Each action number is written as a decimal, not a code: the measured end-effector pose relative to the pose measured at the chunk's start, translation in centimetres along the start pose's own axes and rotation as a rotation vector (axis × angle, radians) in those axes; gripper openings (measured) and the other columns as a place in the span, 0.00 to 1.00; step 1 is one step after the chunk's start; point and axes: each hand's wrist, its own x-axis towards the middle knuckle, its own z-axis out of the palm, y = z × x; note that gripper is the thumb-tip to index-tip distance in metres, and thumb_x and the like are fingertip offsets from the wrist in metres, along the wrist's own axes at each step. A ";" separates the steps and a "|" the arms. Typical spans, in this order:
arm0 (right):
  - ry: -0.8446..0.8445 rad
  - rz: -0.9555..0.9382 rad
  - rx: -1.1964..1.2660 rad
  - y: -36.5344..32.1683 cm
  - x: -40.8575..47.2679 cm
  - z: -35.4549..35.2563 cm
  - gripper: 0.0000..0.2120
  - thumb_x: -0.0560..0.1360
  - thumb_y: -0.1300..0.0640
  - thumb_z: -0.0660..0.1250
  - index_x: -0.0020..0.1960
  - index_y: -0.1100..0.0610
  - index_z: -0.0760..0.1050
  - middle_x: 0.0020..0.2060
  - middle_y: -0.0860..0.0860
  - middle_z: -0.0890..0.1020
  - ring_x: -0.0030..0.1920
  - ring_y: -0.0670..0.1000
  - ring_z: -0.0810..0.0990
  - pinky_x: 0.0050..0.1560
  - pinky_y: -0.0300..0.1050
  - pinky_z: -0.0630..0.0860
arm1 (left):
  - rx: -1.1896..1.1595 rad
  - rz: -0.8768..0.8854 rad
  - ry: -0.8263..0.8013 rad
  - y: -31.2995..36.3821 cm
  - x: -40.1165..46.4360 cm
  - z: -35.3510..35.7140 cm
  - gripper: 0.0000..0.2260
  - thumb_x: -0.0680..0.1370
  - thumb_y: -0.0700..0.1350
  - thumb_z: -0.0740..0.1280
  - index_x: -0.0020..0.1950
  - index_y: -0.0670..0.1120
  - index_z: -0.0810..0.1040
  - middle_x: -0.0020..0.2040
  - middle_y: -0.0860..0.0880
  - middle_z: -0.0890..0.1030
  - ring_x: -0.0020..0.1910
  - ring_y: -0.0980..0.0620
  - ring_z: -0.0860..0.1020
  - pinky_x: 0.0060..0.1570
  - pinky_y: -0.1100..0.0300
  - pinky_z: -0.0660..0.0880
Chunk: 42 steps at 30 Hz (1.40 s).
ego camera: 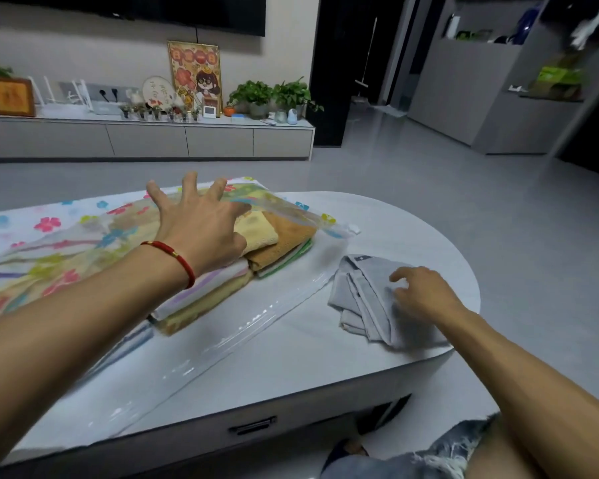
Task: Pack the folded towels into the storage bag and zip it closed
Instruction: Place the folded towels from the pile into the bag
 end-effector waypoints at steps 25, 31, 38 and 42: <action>-0.519 0.238 1.389 -2.1 -5.4 0.1 0.22 0.75 0.71 0.64 0.67 0.58 0.77 0.60 0.60 0.82 0.50 0.57 0.84 0.39 0.48 0.85 | 0.314 -0.056 -0.077 -12.8 -7.5 -3.4 0.33 0.75 0.63 0.61 0.77 0.55 0.60 0.80 0.57 0.58 0.79 0.38 0.50 0.61 0.16 0.48; -0.758 0.152 1.433 -7.2 -11.7 -0.7 0.26 0.67 0.69 0.67 0.65 0.60 0.77 0.57 0.63 0.82 0.49 0.60 0.84 0.44 0.52 0.85 | 0.287 -0.054 -0.070 -13.0 -7.0 -5.2 0.29 0.74 0.60 0.63 0.74 0.54 0.67 0.79 0.56 0.61 0.78 0.37 0.51 0.61 0.16 0.45; -0.916 -0.370 1.049 -21.9 -13.5 -2.3 0.18 0.67 0.63 0.70 0.54 0.50 0.85 0.49 0.55 0.86 0.49 0.55 0.84 0.48 0.47 0.82 | 0.238 -0.063 -0.116 -12.8 -6.0 -6.3 0.26 0.75 0.62 0.61 0.71 0.52 0.71 0.77 0.56 0.64 0.78 0.37 0.51 0.61 0.16 0.45; -0.745 -0.443 1.425 -31.4 -10.6 0.8 0.17 0.73 0.69 0.66 0.55 0.51 0.81 0.47 0.57 0.83 0.42 0.54 0.83 0.42 0.45 0.82 | 0.193 -0.100 -0.101 -13.1 -5.5 -7.2 0.27 0.78 0.62 0.51 0.72 0.52 0.70 0.77 0.56 0.65 0.78 0.37 0.52 0.62 0.17 0.43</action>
